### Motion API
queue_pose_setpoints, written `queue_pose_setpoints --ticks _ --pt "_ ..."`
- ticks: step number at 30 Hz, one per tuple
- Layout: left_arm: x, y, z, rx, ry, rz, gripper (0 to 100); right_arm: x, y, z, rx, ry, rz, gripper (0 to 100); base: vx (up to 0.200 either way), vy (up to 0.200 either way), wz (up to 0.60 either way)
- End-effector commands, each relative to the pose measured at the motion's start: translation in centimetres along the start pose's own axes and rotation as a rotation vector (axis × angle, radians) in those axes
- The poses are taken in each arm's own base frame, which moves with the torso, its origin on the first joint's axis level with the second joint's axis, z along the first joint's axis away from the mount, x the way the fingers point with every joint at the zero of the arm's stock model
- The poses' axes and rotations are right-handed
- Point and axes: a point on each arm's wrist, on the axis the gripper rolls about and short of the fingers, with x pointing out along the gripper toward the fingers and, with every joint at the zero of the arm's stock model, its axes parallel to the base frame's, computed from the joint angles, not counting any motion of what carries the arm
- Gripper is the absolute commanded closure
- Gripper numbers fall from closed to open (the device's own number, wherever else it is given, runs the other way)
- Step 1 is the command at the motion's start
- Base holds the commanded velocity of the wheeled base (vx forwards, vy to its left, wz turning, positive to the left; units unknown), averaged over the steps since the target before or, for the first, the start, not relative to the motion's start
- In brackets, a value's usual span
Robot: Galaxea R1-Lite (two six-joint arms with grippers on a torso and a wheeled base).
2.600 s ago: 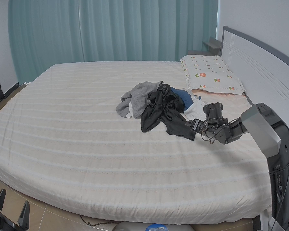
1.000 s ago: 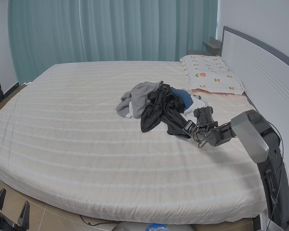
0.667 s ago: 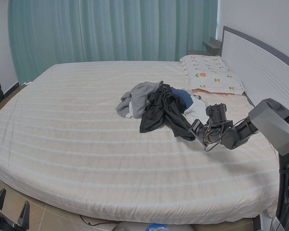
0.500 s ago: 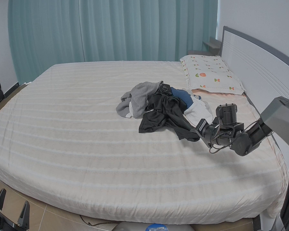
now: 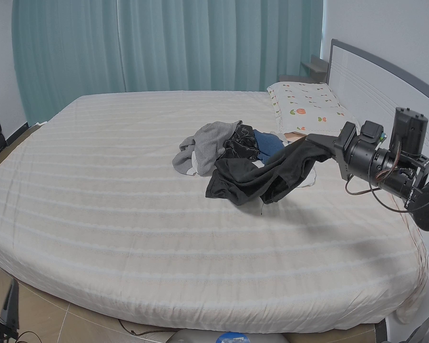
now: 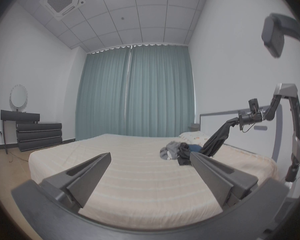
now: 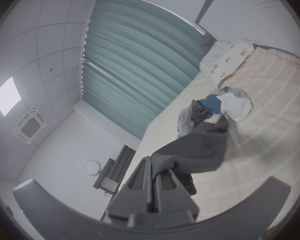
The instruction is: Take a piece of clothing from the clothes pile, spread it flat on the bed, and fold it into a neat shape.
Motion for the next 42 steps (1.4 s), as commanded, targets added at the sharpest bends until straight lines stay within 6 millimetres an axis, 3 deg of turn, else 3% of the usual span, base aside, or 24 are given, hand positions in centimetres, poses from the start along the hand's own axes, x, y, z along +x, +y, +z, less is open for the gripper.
queue_pose_setpoints --ticks 1,6,7,10,12,13,14,18,26,28,42 --pt "8.0 -0.2 5.5 -0.023 0.213 -0.152 0 -1.2 6.2 2.9 -0.064 -0.123 0.083 100 0.0 0.0 0.0" --pt "14.0 -1.5 2.5 -0.039 0.492 -0.305 0 -1.3 7.9 2.4 -0.097 -0.119 0.062 100 0.0 0.0 0.0" --pt "14.3 -1.6 2.3 -0.04 0.505 -0.314 0 -1.3 8.0 2.3 -0.099 -0.116 0.067 100 0.0 0.0 0.0" --pt "18.4 -3.7 -0.6 -0.042 0.625 -0.409 0 -1.3 8.2 1.9 -0.107 -0.103 0.072 100 0.0 0.0 0.0" --pt "20.5 -5.3 -2.5 -0.042 0.673 -0.454 0 -1.2 8.0 1.7 -0.106 -0.094 0.064 100 0.0 0.0 0.0" --pt "20.5 -5.3 -2.5 -0.042 0.673 -0.454 0 -1.2 8.0 1.7 -0.106 -0.094 0.064 100 0.0 0.0 0.0" --pt "22.5 -6.7 -4.4 -0.05 0.695 -0.477 0 -1.3 8.0 1.6 -0.105 -0.091 0.067 100 0.0 0.0 0.0" --pt "25.9 -9.4 -8.2 -0.061 0.736 -0.476 0 -1.4 8.5 2.0 -0.107 -0.11 0.079 100 0.0 0.0 0.0" --pt "30.0 -13.4 -13.0 -0.134 0.838 -0.477 0 -1.4 8.9 1.5 -0.105 -0.098 0.091 100 0.0 0.0 0.0" --pt "31.5 -15.2 -14.9 -0.163 0.858 -0.48 0 -1.5 9.1 1.5 -0.105 -0.101 0.095 100 0.0 0.0 0.0" --pt "37.7 -19.1 -21.6 -0.176 0.843 -0.488 0 -1.9 9.2 1.5 -0.105 -0.1 0.098 100 0.0 0.0 0.0"
